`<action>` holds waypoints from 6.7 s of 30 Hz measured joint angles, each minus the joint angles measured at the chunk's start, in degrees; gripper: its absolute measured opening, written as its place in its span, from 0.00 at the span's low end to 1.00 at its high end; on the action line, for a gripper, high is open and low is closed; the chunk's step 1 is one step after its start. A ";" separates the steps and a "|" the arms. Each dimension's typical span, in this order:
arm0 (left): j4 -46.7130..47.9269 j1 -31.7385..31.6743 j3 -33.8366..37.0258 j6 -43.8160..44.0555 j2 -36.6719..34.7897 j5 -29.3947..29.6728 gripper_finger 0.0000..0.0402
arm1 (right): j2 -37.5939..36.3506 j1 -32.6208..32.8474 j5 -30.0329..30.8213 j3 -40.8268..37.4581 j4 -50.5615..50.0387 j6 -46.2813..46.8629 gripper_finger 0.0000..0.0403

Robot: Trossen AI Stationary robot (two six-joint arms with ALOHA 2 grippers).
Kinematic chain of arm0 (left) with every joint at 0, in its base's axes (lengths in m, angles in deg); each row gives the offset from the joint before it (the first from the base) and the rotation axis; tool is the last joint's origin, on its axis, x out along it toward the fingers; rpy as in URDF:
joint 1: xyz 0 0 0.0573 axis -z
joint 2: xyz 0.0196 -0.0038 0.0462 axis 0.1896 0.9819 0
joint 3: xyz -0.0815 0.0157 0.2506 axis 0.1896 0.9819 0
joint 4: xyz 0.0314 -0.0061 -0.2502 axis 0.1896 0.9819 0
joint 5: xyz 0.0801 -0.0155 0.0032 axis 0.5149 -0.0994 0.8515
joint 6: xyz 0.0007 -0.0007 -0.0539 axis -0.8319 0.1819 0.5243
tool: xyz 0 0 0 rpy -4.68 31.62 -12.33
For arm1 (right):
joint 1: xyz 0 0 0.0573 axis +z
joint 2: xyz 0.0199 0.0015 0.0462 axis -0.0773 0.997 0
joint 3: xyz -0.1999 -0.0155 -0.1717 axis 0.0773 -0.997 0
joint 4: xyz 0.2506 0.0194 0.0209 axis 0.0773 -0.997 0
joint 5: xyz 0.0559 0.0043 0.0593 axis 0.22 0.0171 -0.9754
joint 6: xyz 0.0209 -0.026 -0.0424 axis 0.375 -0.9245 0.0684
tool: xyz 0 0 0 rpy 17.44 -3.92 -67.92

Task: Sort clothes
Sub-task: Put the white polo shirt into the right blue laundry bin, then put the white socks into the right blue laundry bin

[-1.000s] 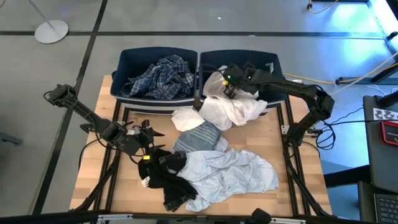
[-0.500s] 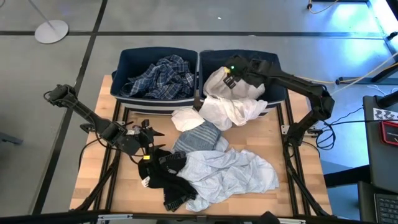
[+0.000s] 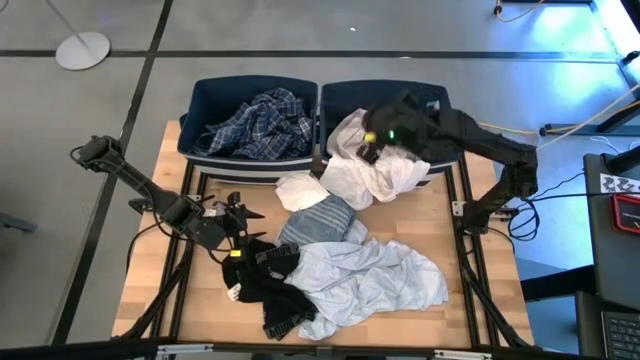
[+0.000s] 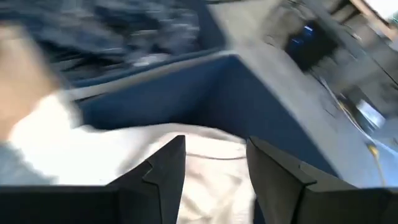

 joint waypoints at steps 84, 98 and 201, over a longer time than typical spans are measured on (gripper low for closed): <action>-0.35 -0.02 0.00 -1.16 0.00 1.92 0.51 | -10.43 2.35 27.77 -24.24 27.74 -14.11 0.04; -0.22 -0.02 0.00 -0.59 0.02 1.90 0.51 | -8.83 -9.20 8.46 -24.24 18.42 -1.68 0.11; 0.00 -0.37 -0.02 0.22 0.02 1.92 0.51 | 28.80 6.35 -1.11 -29.66 52.65 -0.64 0.09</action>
